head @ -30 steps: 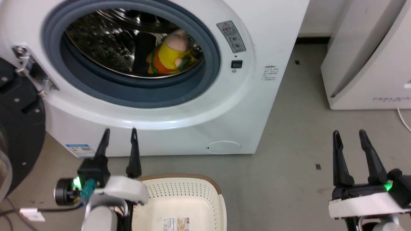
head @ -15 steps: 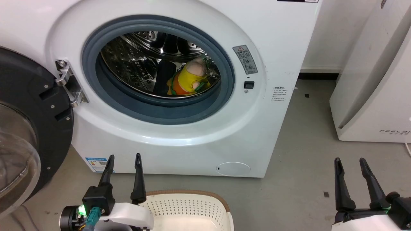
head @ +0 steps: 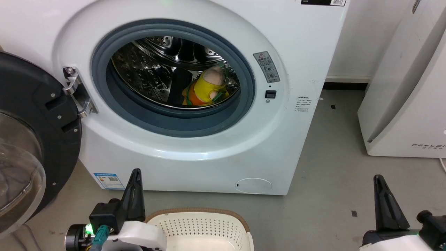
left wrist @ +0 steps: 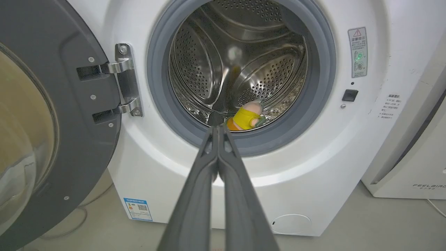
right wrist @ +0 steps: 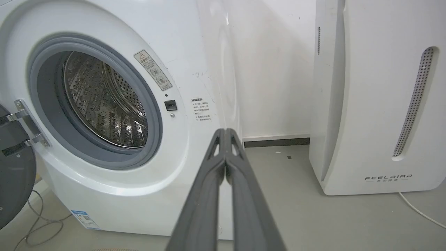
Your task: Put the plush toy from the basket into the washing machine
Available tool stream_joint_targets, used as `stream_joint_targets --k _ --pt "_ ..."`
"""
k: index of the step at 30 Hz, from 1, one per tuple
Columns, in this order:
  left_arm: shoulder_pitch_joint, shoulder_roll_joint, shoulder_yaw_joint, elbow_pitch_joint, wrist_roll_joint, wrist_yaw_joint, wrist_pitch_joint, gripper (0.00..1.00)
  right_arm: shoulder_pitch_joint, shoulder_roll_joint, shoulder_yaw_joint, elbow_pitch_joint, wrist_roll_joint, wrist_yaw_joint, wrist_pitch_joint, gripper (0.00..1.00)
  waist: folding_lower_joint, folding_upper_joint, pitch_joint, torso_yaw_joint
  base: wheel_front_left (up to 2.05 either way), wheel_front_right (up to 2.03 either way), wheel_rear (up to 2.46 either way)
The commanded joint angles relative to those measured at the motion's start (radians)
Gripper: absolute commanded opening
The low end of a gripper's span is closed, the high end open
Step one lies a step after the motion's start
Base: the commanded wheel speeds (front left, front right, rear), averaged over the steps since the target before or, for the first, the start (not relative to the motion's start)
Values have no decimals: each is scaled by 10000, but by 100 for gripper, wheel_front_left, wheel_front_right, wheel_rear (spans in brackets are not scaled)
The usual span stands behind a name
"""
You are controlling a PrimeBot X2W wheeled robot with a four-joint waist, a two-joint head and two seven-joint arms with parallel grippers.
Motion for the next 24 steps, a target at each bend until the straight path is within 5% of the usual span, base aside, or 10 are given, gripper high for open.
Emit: stream_joint_targets --k 1,24 --pt "17 0 16 -73 60 -32 68 0 -37 0 31 -14 -102 0 88 0 1 -1 0 -9 0 0 0" --pt "75 2 118 -343 277 -158 518 0 -169 -1 166 -72 -473 -2 540 0 1 -1 -17 -86 0 0 0"
